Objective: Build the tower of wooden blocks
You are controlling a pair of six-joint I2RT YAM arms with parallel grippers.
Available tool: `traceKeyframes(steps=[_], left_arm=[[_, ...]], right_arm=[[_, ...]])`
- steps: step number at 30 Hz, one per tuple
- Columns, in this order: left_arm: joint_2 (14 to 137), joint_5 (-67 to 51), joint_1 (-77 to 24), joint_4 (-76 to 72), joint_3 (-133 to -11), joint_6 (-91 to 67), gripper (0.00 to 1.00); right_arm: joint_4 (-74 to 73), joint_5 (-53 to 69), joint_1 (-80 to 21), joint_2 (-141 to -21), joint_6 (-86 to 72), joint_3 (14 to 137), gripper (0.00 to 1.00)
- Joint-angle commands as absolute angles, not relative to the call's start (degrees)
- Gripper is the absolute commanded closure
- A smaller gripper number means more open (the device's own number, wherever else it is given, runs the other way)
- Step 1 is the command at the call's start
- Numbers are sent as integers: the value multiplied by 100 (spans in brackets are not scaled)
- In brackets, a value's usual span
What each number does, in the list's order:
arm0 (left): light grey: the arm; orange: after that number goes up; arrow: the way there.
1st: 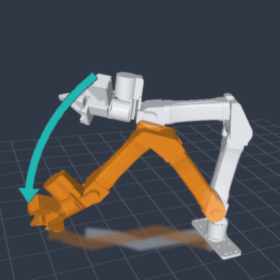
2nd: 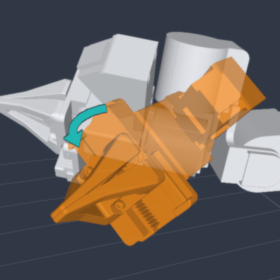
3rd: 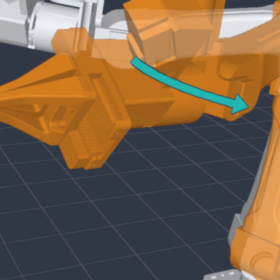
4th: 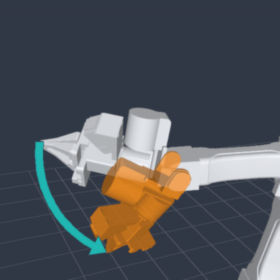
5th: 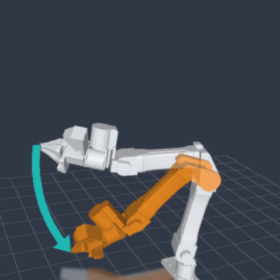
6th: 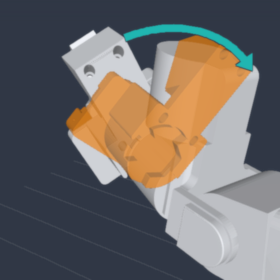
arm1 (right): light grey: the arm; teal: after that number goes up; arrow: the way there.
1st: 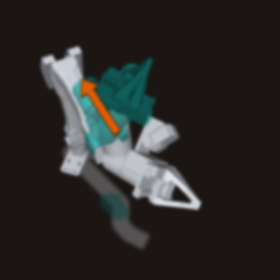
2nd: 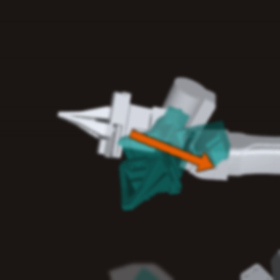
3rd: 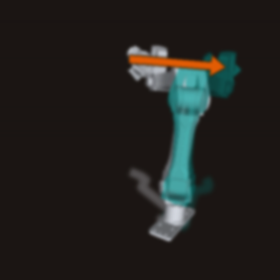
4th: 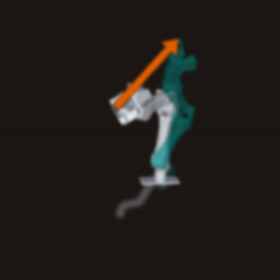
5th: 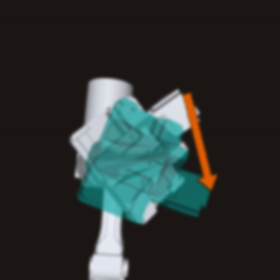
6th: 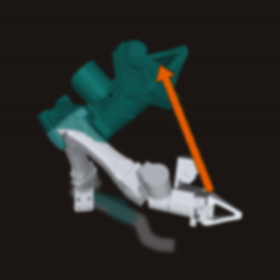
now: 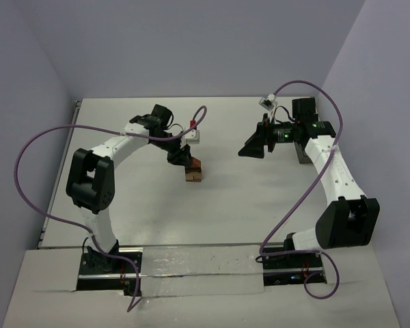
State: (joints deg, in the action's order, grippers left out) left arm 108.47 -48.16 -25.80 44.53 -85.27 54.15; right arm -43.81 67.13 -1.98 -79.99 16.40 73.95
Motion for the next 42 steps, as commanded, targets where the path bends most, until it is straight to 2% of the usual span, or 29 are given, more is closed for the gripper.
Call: traceKeyframes(steps=[1, 11, 15, 21, 25, 27, 36, 42], left_arm=[[10800, -4967, -2609, 4348, -8684, 5432, 74], [10793, -4948, -2610, 4357, -8648, 5449, 64], [10746, -4983, -2609, 4384, -8622, 5502, 54], [10671, -5022, -2602, 4470, -8622, 5558, 35], [10573, -5072, -2608, 4558, -8655, 5607, 9], [10485, -5108, -2602, 4671, -8754, 5607, 1], [9607, -5282, -2374, 5221, -9088, 4760, 1], [8948, -5254, -1491, 4958, -8581, 3041, 1]], right_arm=[[-4395, 6889, -167, -7998, 1731, 7576, 0], [-4421, 6899, -167, -8024, 1749, 7585, 0], [-4457, 6908, -167, -8024, 1768, 7602, 0], [-4456, 6908, -176, -8007, 1769, 7596, 0], [-4434, 6859, -176, -8000, 1736, 7609, 0], [-4428, 6798, -176, -7979, 1712, 7622, 0], [-4158, 6259, -185, -7554, 1486, 7541, 0], [-3882, 4972, -176, -7176, 1317, 7229, 0]])
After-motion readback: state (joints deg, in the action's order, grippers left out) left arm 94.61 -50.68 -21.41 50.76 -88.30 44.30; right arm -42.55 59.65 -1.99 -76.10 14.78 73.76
